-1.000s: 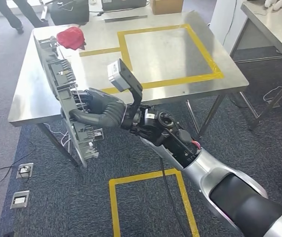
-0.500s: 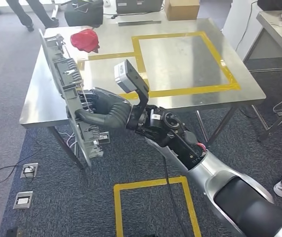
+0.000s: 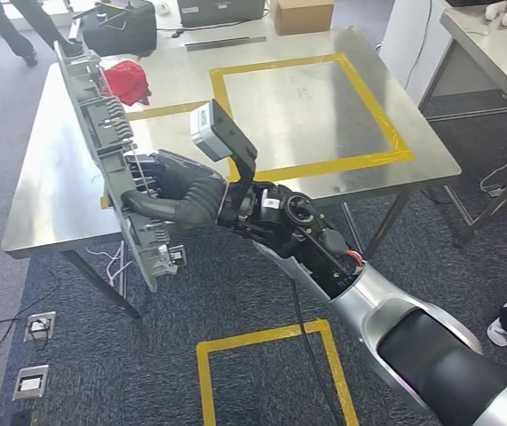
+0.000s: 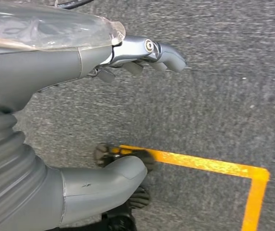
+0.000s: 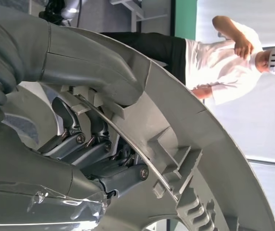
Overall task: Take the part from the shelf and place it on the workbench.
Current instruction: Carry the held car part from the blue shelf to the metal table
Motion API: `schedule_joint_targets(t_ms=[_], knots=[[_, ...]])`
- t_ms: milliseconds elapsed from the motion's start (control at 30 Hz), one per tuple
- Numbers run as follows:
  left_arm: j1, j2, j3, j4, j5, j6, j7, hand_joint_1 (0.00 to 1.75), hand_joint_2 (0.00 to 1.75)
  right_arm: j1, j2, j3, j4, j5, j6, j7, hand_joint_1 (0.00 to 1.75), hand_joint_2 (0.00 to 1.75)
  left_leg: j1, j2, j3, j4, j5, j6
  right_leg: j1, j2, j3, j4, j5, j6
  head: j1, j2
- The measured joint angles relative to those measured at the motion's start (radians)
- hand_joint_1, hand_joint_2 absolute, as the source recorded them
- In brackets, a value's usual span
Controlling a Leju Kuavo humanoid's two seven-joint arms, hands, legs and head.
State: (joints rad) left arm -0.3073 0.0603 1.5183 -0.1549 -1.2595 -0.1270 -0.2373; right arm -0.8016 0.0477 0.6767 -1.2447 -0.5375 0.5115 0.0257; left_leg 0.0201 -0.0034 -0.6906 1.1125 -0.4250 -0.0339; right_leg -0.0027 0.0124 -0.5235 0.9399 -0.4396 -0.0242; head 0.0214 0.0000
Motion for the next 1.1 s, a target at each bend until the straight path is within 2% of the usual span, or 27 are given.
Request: schedule_joint_targets(t_ms=[33, 100, 167, 200, 267, 300, 400, 433, 467, 500, 567, 600, 633, 700, 733, 767, 800, 833, 900, 933, 967, 1000, 1033, 1100], knots=[[0.000, 0.000, 0.000, 0.000, 0.000, 0.000, 0.000, 0.00, 1.75, -0.001, 0.000, 0.000, 0.000, 0.000, 0.000, 0.000, 1.75, 1.75, 0.000, 0.001, 0.023, -0.064, 0.038, 0.003, 0.000, 0.000, 0.007, 0.000, -0.007, 0.003, -0.002, 0.000], [-0.002, 0.000, 0.000, 0.000, 0.000, 0.000, 0.000, 0.00, 1.75, -0.003, 0.000, -0.001, 0.000, 0.001, -0.001, -0.001, 1.75, 1.75, -0.005, 0.002, 0.052, -0.140, 0.048, 0.011, 0.003, 0.000, 0.015, 0.001, -0.020, 0.012, -0.007, 0.000], [-0.003, 0.000, 0.000, 0.000, 0.000, -0.001, 0.000, 0.00, 1.75, -0.006, 0.000, -0.002, 0.001, 0.002, -0.002, -0.002, 1.75, 1.75, -0.008, 0.002, 0.064, -0.158, 0.030, 0.024, 0.007, 0.001, 0.020, 0.004, -0.028, 0.024, -0.009, 0.000], [-0.003, -0.001, 0.000, 0.000, 0.000, -0.001, 0.000, 0.00, 1.75, -0.007, 0.000, -0.002, 0.002, 0.003, -0.003, -0.004, 1.75, 1.75, -0.007, 0.000, 0.070, -0.158, 0.032, 0.031, 0.007, 0.001, 0.023, 0.006, -0.033, 0.031, -0.007, 0.000], [-0.004, -0.002, 0.000, 0.000, 0.000, -0.002, 0.000, 0.00, 1.75, -0.008, 0.000, -0.002, 0.003, 0.004, -0.003, -0.009, 1.75, 1.75, -0.004, -0.001, 0.087, -0.160, 0.029, 0.044, 0.006, -0.002, 0.012, 0.044, -0.048, 0.041, 0.000, 0.000], [-0.005, -0.002, 0.000, 0.000, 0.000, -0.002, 0.000, 0.00, 1.75, -0.009, 0.000, -0.002, 0.004, 0.006, -0.003, -0.013, 1.75, 1.75, -0.004, -0.002, 0.097, -0.161, 0.025, 0.049, 0.004, -0.003, -0.014, 0.093, -0.063, 0.045, 0.005, 0.000], [-0.004, -0.001, 0.000, 0.000, 0.002, -0.003, 0.000, 0.00, 1.75, -0.008, 0.000, -0.002, 0.009, 0.012, -0.001, -0.021, 1.75, 1.75, -0.006, -0.003, 0.123, -0.161, 0.002, 0.056, 0.002, -0.004, -0.137, 0.286, -0.127, 0.051, 0.018, 0.000], [-0.002, -0.001, 0.000, 0.000, 0.003, -0.003, 0.000, 0.00, 1.75, -0.006, 0.000, -0.002, 0.011, 0.014, 0.001, -0.021, 1.75, 1.75, -0.007, -0.004, 0.135, -0.161, -0.008, 0.056, 0.002, -0.004, -0.165, 0.310, -0.139, 0.050, 0.022, 0.000], [-0.001, -0.001, 0.000, 0.000, 0.005, -0.003, 0.000, 0.00, 1.75, -0.004, 0.000, -0.001, 0.013, 0.015, 0.002, -0.022, 1.75, 1.75, -0.009, -0.005, 0.150, -0.161, -0.019, 0.056, 0.003, -0.004, -0.176, 0.297, -0.134, 0.047, 0.026, 0.000], [0.000, -0.001, 0.000, 0.000, 0.006, -0.003, 0.000, 0.00, 1.75, -0.003, 0.000, -0.001, 0.015, 0.017, 0.003, -0.022, 1.75, 1.75, -0.010, -0.006, 0.167, -0.161, -0.031, 0.056, 0.004, -0.004, -0.172, 0.253, -0.106, 0.042, 0.030, 0.000], [0.001, -0.002, 0.000, 0.000, 0.011, -0.004, 0.000, 0.00, 1.75, -0.003, 0.000, -0.001, 0.019, 0.018, 0.006, -0.023, 1.75, 1.75, -0.014, -0.007, 0.199, -0.161, -0.057, 0.053, 0.012, -0.003, -0.148, 0.117, 0.009, 0.023, 0.036, 0.000], [0.002, -0.003, 0.000, 0.000, 0.014, -0.004, -0.001, 0.00, 1.75, -0.004, 0.000, -0.001, 0.022, 0.018, 0.008, -0.025, 1.75, 1.75, -0.014, -0.009, 0.209, -0.162, -0.067, 0.049, 0.017, -0.003, -0.134, 0.065, 0.050, 0.014, 0.037, 0.000], [0.004, -0.003, 0.000, 0.000, 0.016, -0.004, -0.001, 0.00, 1.75, -0.004, 0.001, -0.001, 0.024, 0.018, 0.009, -0.027, 1.75, 1.75, -0.013, -0.008, 0.216, -0.164, -0.076, 0.044, 0.021, -0.003, -0.124, 0.032, 0.080, 0.008, 0.037, 0.000], [0.005, -0.002, 0.000, 0.000, 0.018, -0.005, -0.003, 0.00, 1.75, -0.010, 0.005, -0.001, 0.027, 0.018, 0.010, -0.032, 1.75, 1.75, -0.013, -0.008, 0.225, -0.162, -0.081, 0.032, 0.024, -0.004, -0.105, 0.013, 0.076, 0.001, 0.035, 0.000], [0.005, -0.002, 0.000, 0.000, 0.019, -0.005, -0.004, 0.00, 1.75, -0.014, 0.007, -0.001, 0.027, 0.018, 0.011, -0.034, 1.75, 1.75, -0.012, -0.006, 0.223, -0.146, -0.077, 0.027, 0.022, -0.003, -0.094, 0.006, 0.076, -0.003, 0.035, 0.000], [0.004, -0.003, 0.000, 0.000, 0.019, -0.005, -0.005, 0.00, 1.75, -0.019, 0.009, -0.001, 0.028, 0.018, 0.011, -0.035, 1.75, 1.75, -0.012, -0.005, 0.208, -0.111, -0.071, 0.023, 0.020, -0.003, -0.081, -0.001, 0.071, -0.008, 0.034, 0.000], [0.003, -0.003, 0.000, 0.000, 0.019, -0.005, -0.005, 0.00, 1.75, -0.023, 0.011, -0.001, 0.029, 0.018, 0.011, -0.036, 1.75, 1.75, -0.011, -0.004, 0.177, -0.059, -0.070, 0.019, 0.017, -0.003, -0.067, -0.007, 0.067, -0.012, 0.033, 0.000], [0.003, -0.003, 0.000, 0.000, 0.019, -0.004, -0.005, 0.00, 1.75, -0.025, 0.012, -0.001, 0.031, 0.019, 0.011, -0.037, 1.75, 1.75, -0.009, -0.004, 0.133, 0.006, -0.078, 0.014, 0.015, -0.004, -0.055, -0.011, 0.060, -0.014, 0.029, 0.000], [0.007, -0.001, 0.000, 0.000, 0.019, -0.003, -0.005, 0.00, 1.75, -0.024, 0.012, -0.001, 0.035, 0.020, 0.011, -0.038, 1.75, 1.75, -0.006, -0.004, 0.040, 0.114, -0.128, 0.003, 0.012, -0.003, -0.034, -0.013, 0.041, -0.016, 0.020, 0.000], [0.008, 0.000, 0.000, 0.000, 0.019, -0.002, -0.005, 0.00, 1.75, -0.021, 0.012, -0.001, 0.038, 0.021, 0.011, -0.039, 1.75, 1.75, -0.004, -0.003, 0.006, 0.134, -0.154, -0.002, 0.011, -0.002, -0.022, -0.013, 0.030, -0.014, 0.015, 0.000], [0.009, 0.001, 0.000, 0.000, 0.018, -0.002, -0.005, 0.00, 1.75, -0.018, 0.012, -0.001, 0.040, 0.021, 0.011, -0.039, 1.75, 1.75, -0.002, -0.003, -0.014, 0.122, -0.165, -0.005, 0.009, -0.002, -0.008, -0.013, 0.018, -0.012, 0.012, 0.000], [0.009, 0.002, 0.000, 0.000, 0.018, -0.002, -0.005, 0.00, 1.75, -0.017, 0.012, -0.001, 0.042, 0.021, 0.011, -0.040, 1.75, 1.75, 0.000, -0.002, -0.018, 0.080, -0.148, -0.007, 0.007, -0.001, 0.007, -0.012, 0.004, -0.009, 0.009, 0.000], [0.010, 0.003, 0.000, 0.000, 0.018, -0.002, -0.005, 0.00, 1.75, -0.016, 0.012, 0.000, 0.043, 0.021, 0.011, -0.040, 1.75, 1.75, 0.001, -0.001, -0.011, 0.018, -0.101, -0.009, 0.006, -0.002, 0.023, -0.011, -0.010, -0.005, 0.006, 0.000], [0.011, 0.005, 0.000, 0.000, 0.018, -0.002, -0.005, 0.00, 1.75, -0.017, 0.012, 0.000, 0.047, 0.021, 0.011, -0.041, 1.75, 1.75, 0.002, 0.005, 0.010, -0.111, 0.025, -0.007, 0.007, -0.001, 0.048, -0.006, -0.038, 0.005, -0.004, 0.000]])
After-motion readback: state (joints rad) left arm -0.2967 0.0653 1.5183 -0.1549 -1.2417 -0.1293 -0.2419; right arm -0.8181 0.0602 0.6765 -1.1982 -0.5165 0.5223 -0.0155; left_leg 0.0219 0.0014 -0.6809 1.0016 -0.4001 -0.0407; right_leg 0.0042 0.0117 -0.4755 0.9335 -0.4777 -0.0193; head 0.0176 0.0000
